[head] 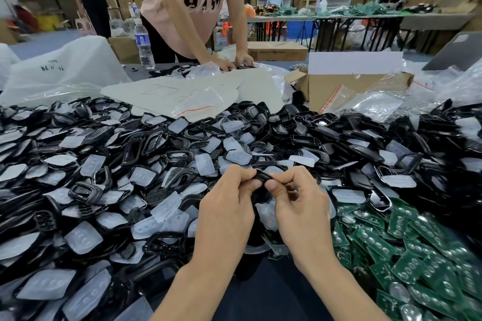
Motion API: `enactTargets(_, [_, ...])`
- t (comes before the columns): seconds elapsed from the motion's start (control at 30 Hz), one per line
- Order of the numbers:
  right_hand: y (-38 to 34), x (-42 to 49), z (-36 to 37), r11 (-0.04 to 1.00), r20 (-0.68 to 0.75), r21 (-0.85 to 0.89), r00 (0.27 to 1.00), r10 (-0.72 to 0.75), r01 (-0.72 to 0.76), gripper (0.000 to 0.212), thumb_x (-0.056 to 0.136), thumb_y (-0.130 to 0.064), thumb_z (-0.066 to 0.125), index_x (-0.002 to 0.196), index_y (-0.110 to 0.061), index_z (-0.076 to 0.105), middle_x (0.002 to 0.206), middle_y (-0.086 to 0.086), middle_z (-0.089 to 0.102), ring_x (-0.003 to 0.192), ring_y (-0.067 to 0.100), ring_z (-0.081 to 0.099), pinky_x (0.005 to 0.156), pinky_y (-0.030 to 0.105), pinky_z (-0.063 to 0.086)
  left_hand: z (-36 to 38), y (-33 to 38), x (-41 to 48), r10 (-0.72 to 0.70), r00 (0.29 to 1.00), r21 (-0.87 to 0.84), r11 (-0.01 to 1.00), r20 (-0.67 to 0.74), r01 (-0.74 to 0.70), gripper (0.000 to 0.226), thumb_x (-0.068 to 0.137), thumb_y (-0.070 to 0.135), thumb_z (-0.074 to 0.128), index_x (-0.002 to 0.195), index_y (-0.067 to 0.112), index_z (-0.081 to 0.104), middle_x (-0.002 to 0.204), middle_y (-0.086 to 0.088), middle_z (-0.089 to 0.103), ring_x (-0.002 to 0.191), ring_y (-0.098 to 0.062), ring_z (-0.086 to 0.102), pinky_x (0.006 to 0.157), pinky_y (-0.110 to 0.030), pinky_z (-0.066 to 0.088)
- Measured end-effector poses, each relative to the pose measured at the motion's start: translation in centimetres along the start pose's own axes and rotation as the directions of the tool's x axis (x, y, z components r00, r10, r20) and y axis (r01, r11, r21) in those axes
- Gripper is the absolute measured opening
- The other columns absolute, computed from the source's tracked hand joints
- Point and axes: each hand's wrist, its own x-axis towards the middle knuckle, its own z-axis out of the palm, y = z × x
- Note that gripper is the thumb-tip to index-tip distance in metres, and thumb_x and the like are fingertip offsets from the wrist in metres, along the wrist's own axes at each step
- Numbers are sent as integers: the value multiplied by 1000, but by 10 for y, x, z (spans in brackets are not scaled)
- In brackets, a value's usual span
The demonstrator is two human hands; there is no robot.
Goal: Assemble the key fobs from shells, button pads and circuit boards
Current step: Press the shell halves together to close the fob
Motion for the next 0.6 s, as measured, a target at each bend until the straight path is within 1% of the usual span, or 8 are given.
enactTargets(0.1, [-1, 2, -1, 999, 6, 47, 1000, 23, -23, 32, 93, -4, 68, 83, -34, 62, 88, -14, 67, 86, 4, 64, 67, 8, 44, 0, 4, 0, -12, 1000, -38, 999, -3, 12, 35, 95, 10, 65, 92, 43, 55, 86, 24, 71, 90, 9, 65, 75, -4, 43])
enactTargets(0.17, [-4, 5, -4, 992, 12, 115, 998, 57, -58, 31, 95, -8, 66, 86, -37, 63, 87, -12, 68, 84, 7, 65, 68, 12, 45, 0, 9, 3, -52, 999, -163, 985, 15, 54, 36, 95, 15, 68, 97, 50, 57, 96, 30, 69, 95, 8, 65, 77, -3, 44])
enactTargets(0.23, [-7, 6, -7, 980, 18, 181, 996, 84, -86, 26, 98, -14, 64, 86, -37, 64, 86, -10, 70, 82, 8, 66, 72, 19, 48, 1, 11, 5, -93, 995, -252, 963, 35, 99, 43, 94, 15, 69, 97, 57, 59, 101, 30, 69, 100, 6, 65, 82, -5, 45])
enactTargets(0.27, [-8, 5, -8, 973, 19, 208, 996, 93, -95, 23, 99, -16, 62, 86, -35, 64, 84, -9, 70, 78, 7, 65, 72, 20, 50, 2, 11, 5, -114, 993, -276, 954, 39, 121, 43, 93, 14, 69, 97, 56, 61, 101, 28, 70, 100, 5, 66, 83, -6, 45])
enactTargets(0.37, [-14, -2, -10, 949, 48, 282, 990, 130, -138, 17, 102, -25, 58, 87, -29, 65, 75, 4, 63, 65, 6, 52, 63, 18, 45, 5, 10, 0, -162, 986, -327, 930, 36, 165, 36, 94, 12, 68, 96, 47, 65, 98, 23, 71, 97, 2, 67, 82, -8, 46])
enactTargets(0.43, [-16, -5, -8, 922, 68, 336, 981, 179, -191, 15, 103, -28, 56, 91, -25, 65, 71, 0, 61, 65, 6, 50, 61, 19, 43, 6, 11, -3, -176, 983, -340, 923, 45, 181, 29, 94, 11, 68, 97, 40, 66, 98, 22, 71, 97, 0, 67, 84, -11, 47])
enactTargets(0.5, [-17, -6, -8, 893, 69, 374, 968, 243, -250, 13, 102, -27, 56, 97, -22, 67, 77, -11, 68, 71, 2, 59, 66, 16, 47, 6, 15, -3, -189, 981, -348, 917, 49, 194, 23, 94, 11, 68, 98, 34, 65, 98, 21, 70, 97, -2, 66, 85, -16, 50])
enactTargets(0.6, [-18, -16, -9, 846, 125, 416, 942, 311, -334, 15, 102, -17, 58, 111, -20, 69, 100, -7, 76, 98, 7, 71, 85, 24, 56, 7, 25, -4, -198, 980, -398, 897, 23, 190, 21, 95, 10, 66, 100, 30, 64, 97, 18, 70, 95, -3, 67, 84, -16, 50])
